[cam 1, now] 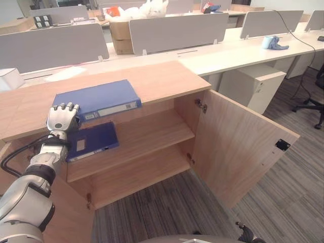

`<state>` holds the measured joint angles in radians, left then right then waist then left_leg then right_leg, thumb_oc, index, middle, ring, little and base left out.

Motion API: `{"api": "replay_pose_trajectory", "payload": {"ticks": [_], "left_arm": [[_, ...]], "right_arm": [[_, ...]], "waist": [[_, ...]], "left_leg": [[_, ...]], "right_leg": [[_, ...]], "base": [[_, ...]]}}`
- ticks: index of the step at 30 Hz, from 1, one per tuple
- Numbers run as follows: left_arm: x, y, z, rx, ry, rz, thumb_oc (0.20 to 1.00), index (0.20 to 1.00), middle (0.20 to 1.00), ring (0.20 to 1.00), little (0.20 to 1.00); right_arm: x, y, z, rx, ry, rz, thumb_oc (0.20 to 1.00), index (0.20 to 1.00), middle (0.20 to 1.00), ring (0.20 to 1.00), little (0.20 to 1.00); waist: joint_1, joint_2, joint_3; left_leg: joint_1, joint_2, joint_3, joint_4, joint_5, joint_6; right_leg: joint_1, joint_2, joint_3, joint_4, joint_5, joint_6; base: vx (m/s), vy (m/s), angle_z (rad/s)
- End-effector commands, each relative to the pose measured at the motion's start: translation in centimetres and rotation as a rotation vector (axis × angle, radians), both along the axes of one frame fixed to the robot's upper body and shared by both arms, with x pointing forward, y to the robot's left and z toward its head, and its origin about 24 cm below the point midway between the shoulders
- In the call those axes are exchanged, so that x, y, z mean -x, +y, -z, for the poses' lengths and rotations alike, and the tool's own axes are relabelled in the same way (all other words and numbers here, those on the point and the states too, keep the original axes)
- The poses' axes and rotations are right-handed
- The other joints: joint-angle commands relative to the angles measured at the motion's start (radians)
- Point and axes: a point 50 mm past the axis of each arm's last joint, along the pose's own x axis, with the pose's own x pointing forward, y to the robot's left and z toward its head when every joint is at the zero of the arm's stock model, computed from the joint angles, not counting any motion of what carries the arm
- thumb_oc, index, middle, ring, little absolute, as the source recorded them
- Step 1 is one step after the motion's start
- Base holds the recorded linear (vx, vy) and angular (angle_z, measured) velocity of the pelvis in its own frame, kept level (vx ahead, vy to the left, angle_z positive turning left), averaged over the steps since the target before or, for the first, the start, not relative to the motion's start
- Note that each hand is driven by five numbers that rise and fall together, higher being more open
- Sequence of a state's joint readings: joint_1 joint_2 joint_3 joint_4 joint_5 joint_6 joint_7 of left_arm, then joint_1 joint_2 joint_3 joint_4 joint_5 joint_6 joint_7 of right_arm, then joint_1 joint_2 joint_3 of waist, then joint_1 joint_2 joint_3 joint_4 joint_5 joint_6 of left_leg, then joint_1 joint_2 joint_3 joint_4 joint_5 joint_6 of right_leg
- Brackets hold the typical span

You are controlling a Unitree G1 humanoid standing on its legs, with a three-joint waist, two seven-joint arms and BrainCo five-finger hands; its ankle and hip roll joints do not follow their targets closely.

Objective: Put the empty folder in the office cabinet

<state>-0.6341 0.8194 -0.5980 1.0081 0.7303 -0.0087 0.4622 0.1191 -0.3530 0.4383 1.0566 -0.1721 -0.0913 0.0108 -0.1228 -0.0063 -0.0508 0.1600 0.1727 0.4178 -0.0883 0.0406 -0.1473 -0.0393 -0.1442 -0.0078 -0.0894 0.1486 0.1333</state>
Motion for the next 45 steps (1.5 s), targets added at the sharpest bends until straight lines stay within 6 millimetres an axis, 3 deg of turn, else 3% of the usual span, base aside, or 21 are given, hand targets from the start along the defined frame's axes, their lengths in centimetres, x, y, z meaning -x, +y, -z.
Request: {"api": "replay_pose_trajectory", "payload": {"ticks": [1,7,8,9,12,14,15,17,22,23,24,25,27,29,30,33,39,42,43,44,45], "left_arm": [[-0.8,1.8,-3.4,0.023,-0.061,-0.072,0.200,0.200,0.200,0.200,0.200],[-1.6,0.8,-4.7,0.041,-0.125,-0.014,0.200,0.200,0.200,0.200,0.200],[-2.3,-1.5,-7.9,0.106,-0.286,0.117,0.200,0.200,0.200,0.200,0.200],[-2.3,-1.5,-7.9,0.106,-0.286,0.117,0.200,0.200,0.200,0.200,0.200],[-1.5,-3.4,-11.0,0.205,-0.473,0.247,0.200,0.200,0.200,0.200,0.200],[-1.5,-3.4,-11.0,0.205,-0.473,0.247,0.200,0.200,0.200,0.200,0.200],[-0.6,-4.5,-12.6,0.316,-0.591,0.327,0.200,0.200,0.200,0.200,0.200],[0.1,-5.3,-13.6,0.410,-0.667,0.384,0.200,0.200,0.200,0.200,0.200],[1.9,-6.7,-15.0,0.628,-0.767,0.517,0.200,0.200,0.200,0.200,0.200],[2.9,-7.8,-15.7,0.839,-0.824,0.621,0.200,0.200,0.200,0.200,0.200],[2.9,-7.8,-15.7,0.839,-0.824,0.621,0.200,0.200,0.200,0.200,0.200],[3.8,-8.5,-15.9,1.028,-0.842,0.710,0.200,0.200,0.200,0.200,0.200],[4.9,-9.0,-14.9,1.346,-0.810,0.800,0.200,0.200,0.200,0.200,0.200],[4.9,-8.9,-14.9,1.354,-0.806,0.799,0.200,0.200,0.200,0.200,0.200],[5.5,-9.2,-13.8,1.520,-0.763,0.827,0.200,0.200,0.200,0.200,0.200],[6.3,-10.2,-11.8,1.747,-0.645,0.863,0.200,0.200,0.200,0.200,0.200],[6.8,-11.2,-8.8,1.923,-0.469,0.828,0.200,0.200,0.200,0.200,0.200],[7.3,-11.1,-7.1,1.992,-0.418,0.774,0.200,0.200,0.200,0.200,0.200],[7.6,-11.3,-6.1,2.030,-0.364,0.750,0.200,0.200,0.200,0.200,0.200],[7.6,-11.3,-6.1,2.031,-0.364,0.750,0.200,0.200,0.200,0.200,0.200],[7.9,-11.4,-5.1,2.056,-0.320,0.719,0.200,0.200,0.200,0.200,0.200]], "right_arm": [[-2.4,-0.3,-0.8,-0.006,-0.092,-0.014,1.000,1.000,1.000,1.000,1.000],[-2.6,-0.2,-0.8,-0.009,-0.097,-0.005,1.000,1.000,1.000,1.000,1.000],[-2.8,-0.1,-0.8,-0.012,-0.102,0.013,1.000,1.000,1.000,1.000,1.000],[-2.8,-0.1,-0.8,-0.012,-0.102,0.013,1.000,1.000,1.000,1.000,1.000],[-2.8,-0.1,-0.8,-0.014,-0.107,0.031,1.000,1.000,1.000,1.000,1.000],[-2.8,-0.1,-0.8,-0.014,-0.107,0.031,1.000,1.000,1.000,1.000,1.000],[-3.0,0.0,-0.8,-0.019,-0.112,0.042,1.000,1.000,1.000,1.000,1.000],[-3.2,0.0,-0.9,-0.020,-0.124,0.046,1.000,1.000,1.000,1.000,1.000],[-4.1,-0.2,-1.5,-0.028,-0.167,0.050,1.000,1.000,1.000,1.000,1.000],[-5.4,0.0,-2.2,-0.052,-0.225,0.046,1.000,1.000,1.000,1.000,1.000],[-5.4,0.0,-2.2,-0.052,-0.225,0.046,1.000,1.000,1.000,1.000,1.000],[-7.1,0.0,-3.4,-0.087,-0.309,0.043,1.000,1.000,1.000,1.000,1.000],[-9.7,0.4,-6.0,-0.171,-0.463,0.037,1.000,1.000,1.000,1.000,1.000],[-9.6,0.2,-6.1,-0.169,-0.459,0.037,1.000,1.000,1.000,1.000,1.000],[-11.5,0.5,-8.4,-0.237,-0.586,0.027,1.000,1.000,1.000,1.000,1.000],[-13.9,1.3,-12.9,-0.385,-0.789,0.016,1.000,1.000,1.000,1.000,1.000],[-16.3,2.5,-16.9,-0.500,-0.944,-0.034,1.000,1.000,1.000,1.000,1.000],[-17.5,3.5,-19.5,-0.588,-1.037,-0.062,1.000,1.000,1.000,1.000,1.000],[-18.2,4.2,-21.2,-0.637,-1.099,-0.080,1.000,1.000,1.000,1.000,1.000],[-18.2,4.2,-21.2,-0.637,-1.099,-0.080,1.000,1.000,1.000,1.000,1.000],[-18.9,4.8,-23.2,-0.691,-1.173,-0.105,1.000,1.000,1.000,1.000,1.000]], "waist": [[-0.009,0.004,0.042],[-0.002,0.005,0.042],[0.015,0.004,0.043],[0.015,0.004,0.043],[0.030,0.000,0.042],[0.030,0.000,0.042],[0.039,-0.003,0.042],[0.042,-0.003,0.041],[0.049,-0.001,0.040],[0.053,-0.002,0.042],[0.053,-0.002,0.042],[0.056,-0.004,0.045],[0.058,-0.006,0.050],[0.057,-0.002,0.048],[0.059,-0.006,0.052],[0.069,-0.010,0.057],[0.090,-0.016,0.060],[0.101,-0.020,0.060],[0.108,-0.021,0.061],[0.108,-0.021,0.061],[0.115,-0.023,0.061]], "left_leg": [[0.009,0.045,-0.081,0.001,-0.041,-0.026],[0.006,0.044,-0.091,0.001,-0.039,-0.024],[0.001,0.045,-0.104,0.001,-0.037,-0.023],[0.001,0.045,-0.104,0.001,-0.037,-0.023],[-0.003,0.046,-0.120,0.001,-0.035,-0.024],[-0.003,0.046,-0.120,0.001,-0.035,-0.024],[-0.005,0.046,-0.128,0.001,-0.034,-0.023],[-0.005,0.045,-0.132,0.001,-0.034,-0.023],[-0.006,0.044,-0.142,0.001,-0.033,-0.023],[-0.008,0.043,-0.148,0.001,-0.031,-0.022],[-0.008,0.043,-0.148,0.001,-0.031,-0.022],[-0.009,0.044,-0.153,0.001,-0.029,-0.021],[-0.010,0.044,-0.156,0.001,-0.027,-0.019],[-0.009,0.044,-0.156,0.001,-0.027,-0.019],[-0.011,0.043,-0.157,0.001,-0.026,-0.017],[-0.014,0.044,-0.160,0.001,-0.023,-0.012],[-0.018,0.043,-0.165,0.001,-0.022,-0.007],[-0.018,0.044,-0.166,0.001,-0.021,-0.005],[-0.019,0.044,-0.167,0.001,-0.020,-0.004],[-0.019,0.044,-0.167,0.001,-0.020,-0.004],[-0.019,0.045,-0.168,0.001,-0.020,-0.003]], "right_leg": [[0.052,-0.061,0.015,0.002,-0.045,0.087],[0.057,-0.064,0.007,0.002,-0.047,0.087],[0.065,-0.067,-0.004,0.002,-0.052,0.086],[0.065,-0.067,-0.004,0.002,-0.052,0.086],[0.075,-0.071,-0.018,0.002,-0.058,0.083],[0.075,-0.071,-0.018,0.002,-0.058,0.083],[0.081,-0.072,-0.025,0.002,-0.062,0.079],[0.084,-0.072,-0.029,0.002,-0.064,0.077],[0.091,-0.074,-0.037,0.002,-0.066,0.074],[0.094,-0.075,-0.042,0.002,-0.066,0.073],[0.094,-0.075,-0.042,0.002,-0.066,0.073],[0.094,-0.076,-0.044,0.002,-0.065,0.071],[0.094,-0.076,-0.046,0.002,-0.064,0.069],[0.095,-0.076,-0.046,0.002,-0.065,0.069],[0.095,-0.076,-0.046,0.002,-0.065,0.068],[0.096,-0.078,-0.049,0.002,-0.063,0.066],[0.099,-0.080,-0.057,0.002,-0.064,0.066],[0.102,-0.080,-0.059,0.002,-0.064,0.065],[0.103,-0.081,-0.060,0.002,-0.064,0.063],[0.103,-0.081,-0.060,0.002,-0.065,0.063],[0.104,-0.081,-0.061,0.002,-0.065,0.062]], "base": [[0.00,0.000,0.00],[0.00,0.000,0.01],[-0.02,0.000,0.04],[-0.03,-0.007,0.10],[-0.01,-0.008,0.21],[-0.01,-0.004,0.17],[-0.01,-0.003,0.08],[-0.01,-0.002,0.08],[0.00,0.001,0.04],[0.00,0.000,0.00],[-0.01,0.001,0.04],[-0.01,0.001,0.05],[-0.02,0.004,0.05],[0.00,0.000,0.00],[0.00,0.000,0.00],[-0.01,0.005,0.00],[0.00,0.002,0.01],[0.00,0.000,0.00],[0.00,0.000,0.00],[0.00,0.000,0.00],[-0.01,0.008,0.04]]}}
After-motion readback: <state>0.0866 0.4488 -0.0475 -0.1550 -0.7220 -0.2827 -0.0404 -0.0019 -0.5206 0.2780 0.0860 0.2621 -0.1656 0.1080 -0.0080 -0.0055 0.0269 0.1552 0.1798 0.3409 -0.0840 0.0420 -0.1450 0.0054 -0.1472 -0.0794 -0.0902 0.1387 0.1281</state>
